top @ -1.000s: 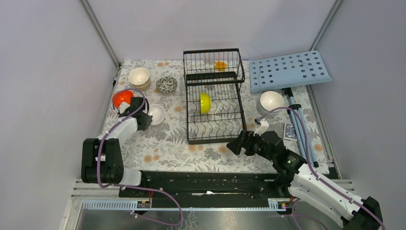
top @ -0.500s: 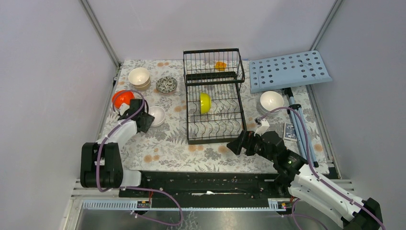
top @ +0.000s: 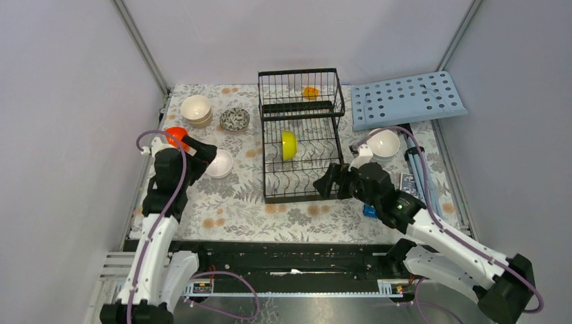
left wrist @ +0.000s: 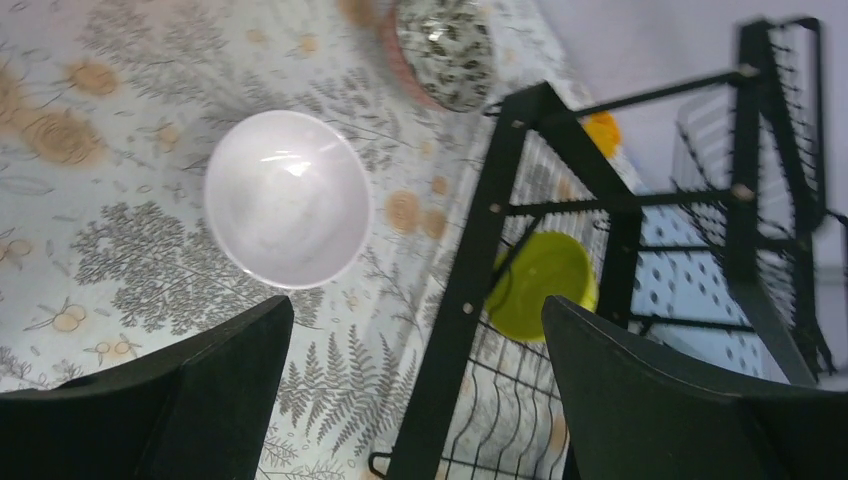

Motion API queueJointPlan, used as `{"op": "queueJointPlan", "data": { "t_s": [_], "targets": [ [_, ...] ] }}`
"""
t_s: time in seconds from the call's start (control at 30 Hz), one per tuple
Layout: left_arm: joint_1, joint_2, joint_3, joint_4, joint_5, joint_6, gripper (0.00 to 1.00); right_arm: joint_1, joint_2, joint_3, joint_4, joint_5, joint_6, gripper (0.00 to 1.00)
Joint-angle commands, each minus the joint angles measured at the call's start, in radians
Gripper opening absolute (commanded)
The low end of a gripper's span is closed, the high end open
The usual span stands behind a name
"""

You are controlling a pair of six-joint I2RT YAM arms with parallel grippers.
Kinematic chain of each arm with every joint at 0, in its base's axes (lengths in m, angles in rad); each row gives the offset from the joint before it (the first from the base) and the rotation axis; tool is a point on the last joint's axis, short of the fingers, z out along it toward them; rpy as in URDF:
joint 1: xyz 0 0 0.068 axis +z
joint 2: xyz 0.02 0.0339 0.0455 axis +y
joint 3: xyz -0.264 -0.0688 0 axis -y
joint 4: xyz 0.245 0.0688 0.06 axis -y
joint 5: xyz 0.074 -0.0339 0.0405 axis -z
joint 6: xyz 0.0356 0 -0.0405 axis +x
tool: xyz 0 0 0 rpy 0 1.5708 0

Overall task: Unload the bowls from the dish rack
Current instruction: Pick up the bowl from the dish rack.

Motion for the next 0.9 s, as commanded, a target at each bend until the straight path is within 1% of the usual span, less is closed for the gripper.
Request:
{"op": "queueJointPlan", "data": {
  "t_s": [0.0,0.07,0.13,0.23,0.3,0.37,0.73,0.87],
  "targets": [
    [0.002,-0.139,-0.057,0.061,0.157,0.158,0.99,0.063,0.137,0.101,0.093,0.23,-0.111,1.0],
    [0.002,-0.194,-0.076,0.098,0.192,0.194,0.99,0.103,0.214,0.124,0.185,0.366,-0.139,1.0],
    [0.002,-0.226,-0.089,0.123,0.227,0.212,0.99,0.121,0.296,0.145,0.257,0.423,-0.175,1.0],
    [0.002,-0.242,-0.098,0.125,0.28,0.238,0.99,0.121,0.464,0.235,0.261,0.431,-0.219,1.0],
    [0.002,-0.248,-0.1,0.112,0.294,0.249,0.99,0.121,0.552,0.301,0.245,0.432,-0.234,1.0],
    [0.0,-0.262,-0.105,0.115,0.311,0.244,0.99,0.122,0.615,0.338,0.274,0.421,-0.255,1.0],
    [-0.037,-0.266,-0.135,0.139,0.328,0.234,0.99,0.121,0.825,0.406,0.509,0.412,-0.267,1.0],
    [-0.051,-0.282,-0.139,0.137,0.318,0.232,0.99,0.122,0.878,0.431,0.544,0.422,-0.275,1.0]
  ]
}}
